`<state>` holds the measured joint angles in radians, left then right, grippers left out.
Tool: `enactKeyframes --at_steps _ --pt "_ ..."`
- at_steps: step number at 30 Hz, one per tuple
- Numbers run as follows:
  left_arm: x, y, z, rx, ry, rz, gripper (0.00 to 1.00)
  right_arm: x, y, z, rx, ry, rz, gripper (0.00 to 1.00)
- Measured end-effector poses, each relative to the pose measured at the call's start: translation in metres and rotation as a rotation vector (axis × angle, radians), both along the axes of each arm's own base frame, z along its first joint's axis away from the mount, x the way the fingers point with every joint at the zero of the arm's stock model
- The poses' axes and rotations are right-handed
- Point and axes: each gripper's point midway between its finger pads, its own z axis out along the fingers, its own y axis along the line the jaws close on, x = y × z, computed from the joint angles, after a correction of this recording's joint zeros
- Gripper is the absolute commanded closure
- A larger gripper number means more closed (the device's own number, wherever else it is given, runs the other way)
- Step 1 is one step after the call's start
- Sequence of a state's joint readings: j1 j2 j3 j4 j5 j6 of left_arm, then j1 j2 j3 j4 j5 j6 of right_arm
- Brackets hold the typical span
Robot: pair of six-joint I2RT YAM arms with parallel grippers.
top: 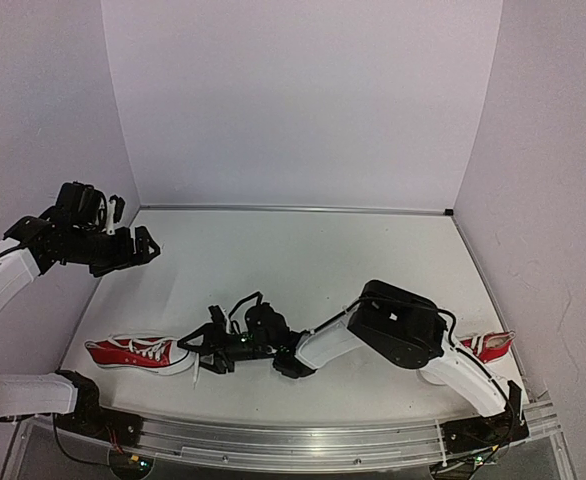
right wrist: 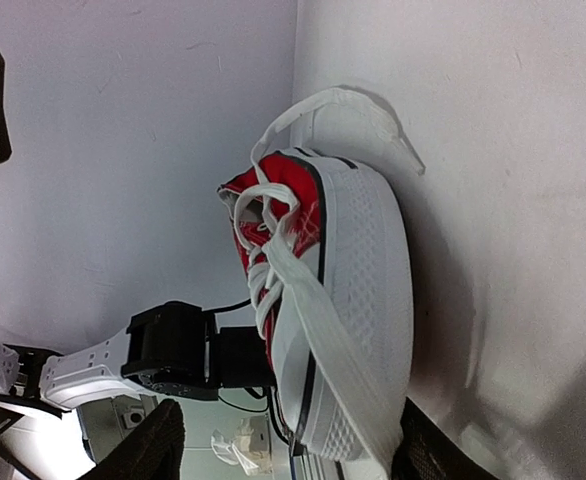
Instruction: Tie the shoes
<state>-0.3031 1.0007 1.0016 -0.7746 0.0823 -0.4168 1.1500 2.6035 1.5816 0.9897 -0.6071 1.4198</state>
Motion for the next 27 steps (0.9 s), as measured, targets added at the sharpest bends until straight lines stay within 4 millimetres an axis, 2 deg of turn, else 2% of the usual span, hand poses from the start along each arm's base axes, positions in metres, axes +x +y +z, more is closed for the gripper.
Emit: enactKeyframes --at_steps 3,9,11,13,16,19,24,27 --pt "0.0 0.001 0.0 0.003 -0.001 0.003 0.0 0.004 0.008 -0.001 0.004 0.02 -0.003 0.51" --pt "0.0 0.001 0.001 0.003 -0.004 0.005 0.0 0.008 0.01 -0.005 -0.008 0.036 -0.02 0.8" --pt "0.0 0.001 0.001 0.002 -0.005 0.006 0.0 0.01 0.004 -0.006 -0.022 0.029 -0.031 0.87" --pt "0.0 0.001 0.001 0.002 -0.005 0.005 0.0 0.01 -0.008 -0.008 -0.053 0.032 -0.039 0.9" --pt "0.0 -0.001 0.001 -0.004 -0.004 -0.003 0.0 0.012 -0.035 -0.012 -0.114 0.034 -0.051 0.9" --pt "0.0 -0.006 0.003 -0.022 -0.01 -0.027 0.0 0.026 -0.077 -0.008 -0.168 0.036 -0.069 0.89" --pt "0.0 -0.015 0.005 -0.044 -0.023 -0.086 0.0 0.079 -0.147 0.015 -0.27 -0.037 -0.119 0.86" --pt "0.0 -0.022 -0.001 -0.053 -0.013 -0.122 0.0 0.124 -0.188 0.034 -0.346 -0.132 -0.157 0.8"
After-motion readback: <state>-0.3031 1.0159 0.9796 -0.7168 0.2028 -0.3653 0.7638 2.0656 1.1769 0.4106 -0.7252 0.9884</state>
